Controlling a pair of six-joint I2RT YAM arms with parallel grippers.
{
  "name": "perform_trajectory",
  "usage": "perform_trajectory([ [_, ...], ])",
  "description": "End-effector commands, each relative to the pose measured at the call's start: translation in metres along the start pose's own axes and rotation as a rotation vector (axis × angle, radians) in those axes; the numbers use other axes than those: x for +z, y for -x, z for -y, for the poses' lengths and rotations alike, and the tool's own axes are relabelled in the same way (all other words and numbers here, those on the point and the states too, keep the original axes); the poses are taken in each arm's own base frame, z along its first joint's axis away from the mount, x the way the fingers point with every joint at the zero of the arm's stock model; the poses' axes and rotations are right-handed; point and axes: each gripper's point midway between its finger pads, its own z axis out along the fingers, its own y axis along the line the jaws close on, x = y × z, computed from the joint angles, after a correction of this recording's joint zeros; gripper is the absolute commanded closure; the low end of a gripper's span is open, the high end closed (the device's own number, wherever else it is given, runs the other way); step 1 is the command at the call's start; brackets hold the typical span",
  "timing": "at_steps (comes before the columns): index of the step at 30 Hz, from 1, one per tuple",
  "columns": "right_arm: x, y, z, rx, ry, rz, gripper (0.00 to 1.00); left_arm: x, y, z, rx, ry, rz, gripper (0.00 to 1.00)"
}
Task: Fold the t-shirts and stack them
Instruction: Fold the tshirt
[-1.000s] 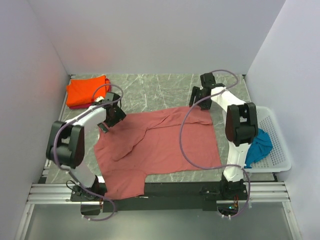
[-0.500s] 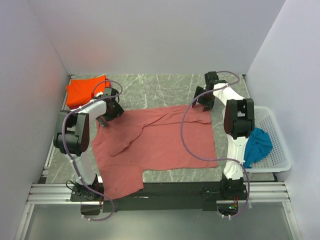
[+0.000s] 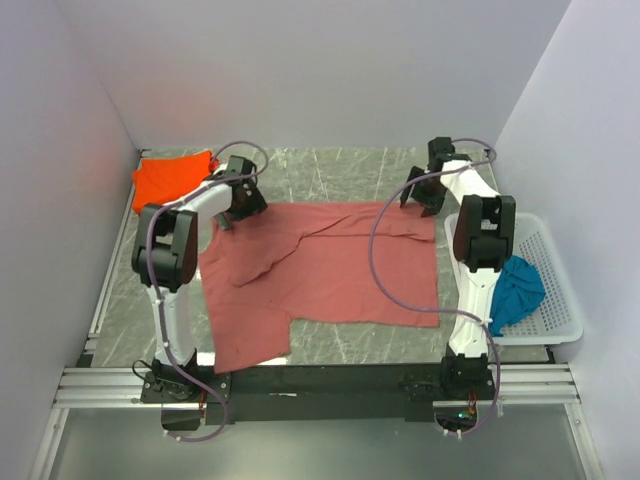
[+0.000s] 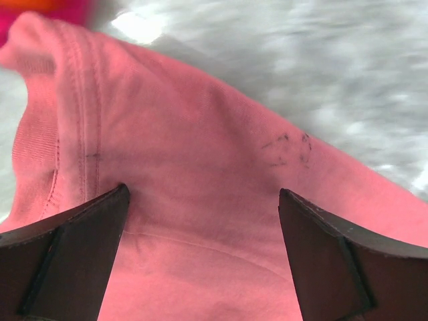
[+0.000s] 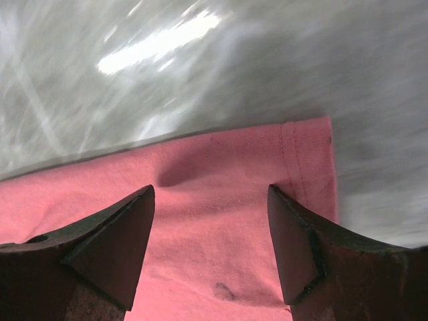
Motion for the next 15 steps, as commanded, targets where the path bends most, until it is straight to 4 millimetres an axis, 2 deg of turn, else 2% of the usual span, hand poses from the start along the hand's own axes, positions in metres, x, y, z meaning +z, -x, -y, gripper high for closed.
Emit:
perform_trajectory([
  [1,0.008,0.026,0.049,0.049,-0.108,0.031,0.25,0.015,-0.007,0.031,0.059,-0.048,-0.037,0.0],
  [3,0.009,0.034,0.053,0.048,-0.108,0.039,0.25,0.024,0.005,0.041,0.067,-0.041,-0.025,0.01],
  [8,0.009,0.072,0.052,0.015,-0.092,0.101,0.25,0.041,0.035,0.069,0.103,-0.071,0.043,0.01],
  [10,0.011,0.085,0.052,0.011,-0.086,0.122,0.25,0.054,0.049,0.077,0.111,-0.082,0.065,0.01],
  [15,0.01,0.11,0.054,0.017,-0.064,0.18,0.25,0.075,0.068,0.1,0.114,-0.183,0.053,0.01],
])
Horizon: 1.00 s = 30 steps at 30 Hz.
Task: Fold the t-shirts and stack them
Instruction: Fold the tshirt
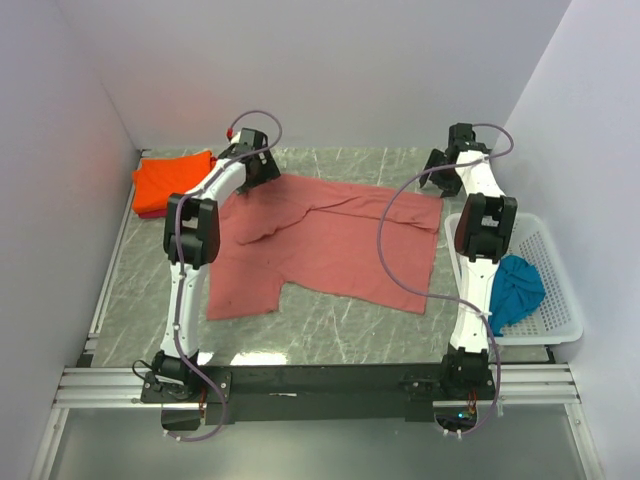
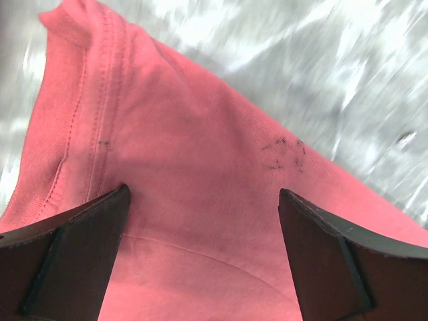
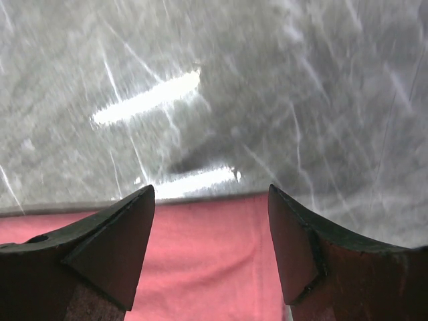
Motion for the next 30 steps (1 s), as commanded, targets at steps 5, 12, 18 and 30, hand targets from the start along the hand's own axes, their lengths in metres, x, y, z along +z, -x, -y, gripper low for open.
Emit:
perform_trajectory([
  [5,-0.021,0.045,-0.008,-0.059,0.055,0.128,0.25,0.013,0.021,0.012,0.057,-0.109,0.023,0.01],
  [12,-0.107,0.087,-0.049,-0.173,0.18,0.3,0.24,-0.072,0.095,0.036,0.048,-0.185,0.19,0.0],
  [18,-0.178,0.065,-0.068,-0.219,0.122,0.365,0.23,-0.164,0.1,0.033,0.022,-0.238,0.235,0.01],
  [30,-0.217,-0.114,-0.078,-0.084,0.267,0.302,0.23,-0.237,-0.093,-0.138,-0.412,0.098,0.023,0.01],
])
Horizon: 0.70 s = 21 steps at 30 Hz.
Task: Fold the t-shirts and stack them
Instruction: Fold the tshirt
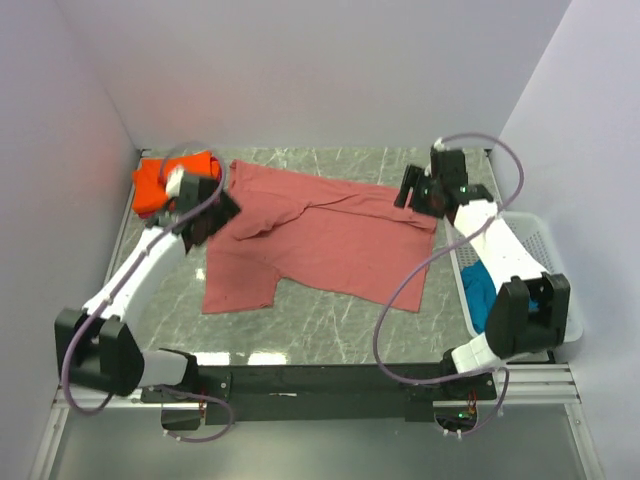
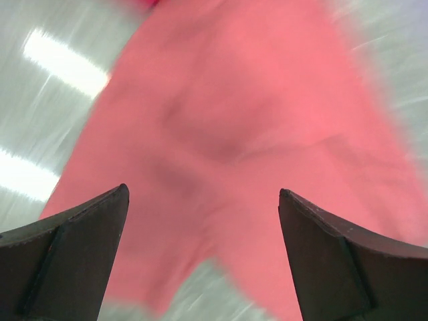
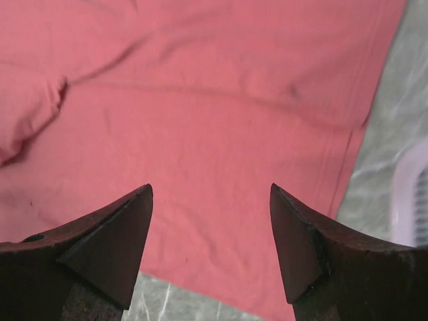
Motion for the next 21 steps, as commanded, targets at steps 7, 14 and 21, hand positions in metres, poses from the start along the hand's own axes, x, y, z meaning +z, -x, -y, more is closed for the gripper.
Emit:
perform_trajectory([
  [7,-0.017,-0.048,0.007,0.136,0.046,0.054,0.23,-0.042,-0.119,-0.168,-0.24,0.444,-0.14,0.01],
  [14,-0.008,-0.076,0.018,0.13,0.009,-0.02,0.23,-0.033,-0.14,-0.196,-0.28,0.473,-0.134,0.09],
  [21,-0.01,-0.088,0.027,0.122,-0.028,-0.05,0.23,-0.019,-0.15,-0.202,-0.256,0.508,-0.191,0.32],
])
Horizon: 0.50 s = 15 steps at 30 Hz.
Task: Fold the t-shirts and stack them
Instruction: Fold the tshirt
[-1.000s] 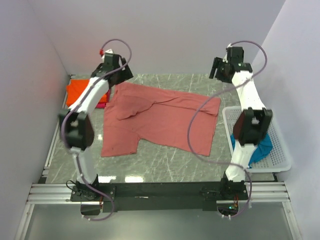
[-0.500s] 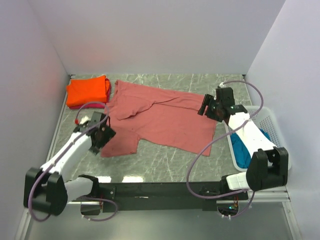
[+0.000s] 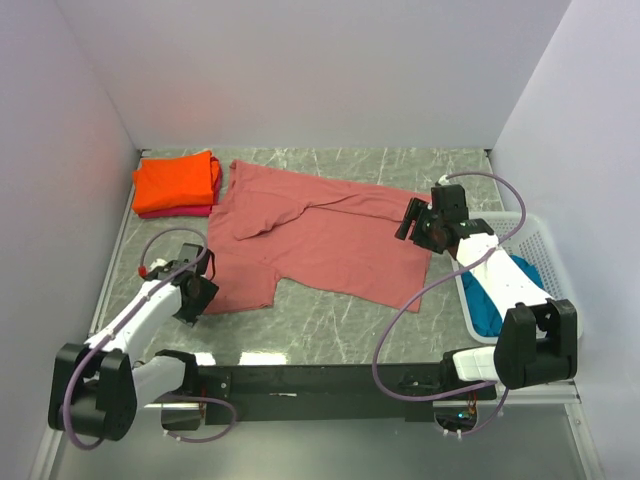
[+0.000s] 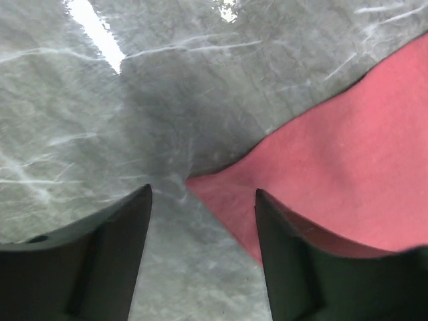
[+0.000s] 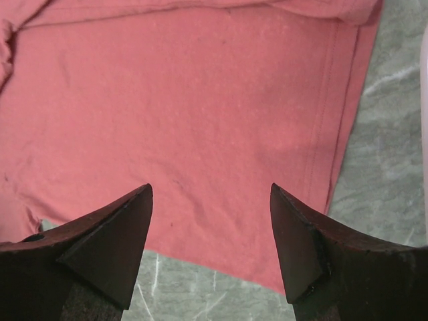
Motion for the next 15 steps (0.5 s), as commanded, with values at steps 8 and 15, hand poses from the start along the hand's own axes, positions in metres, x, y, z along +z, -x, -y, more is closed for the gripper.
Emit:
perform_trajectory([
  [8,-0.013,-0.01,0.032,0.03,-0.158,0.001,0.23,0.021,-0.019,0.004,0.04,-0.01,-0.076,0.64],
  [15,-0.026,-0.035,0.035,0.028,-0.151,-0.051,0.25,0.017,-0.012,0.003,0.057,-0.012,-0.048,0.99],
])
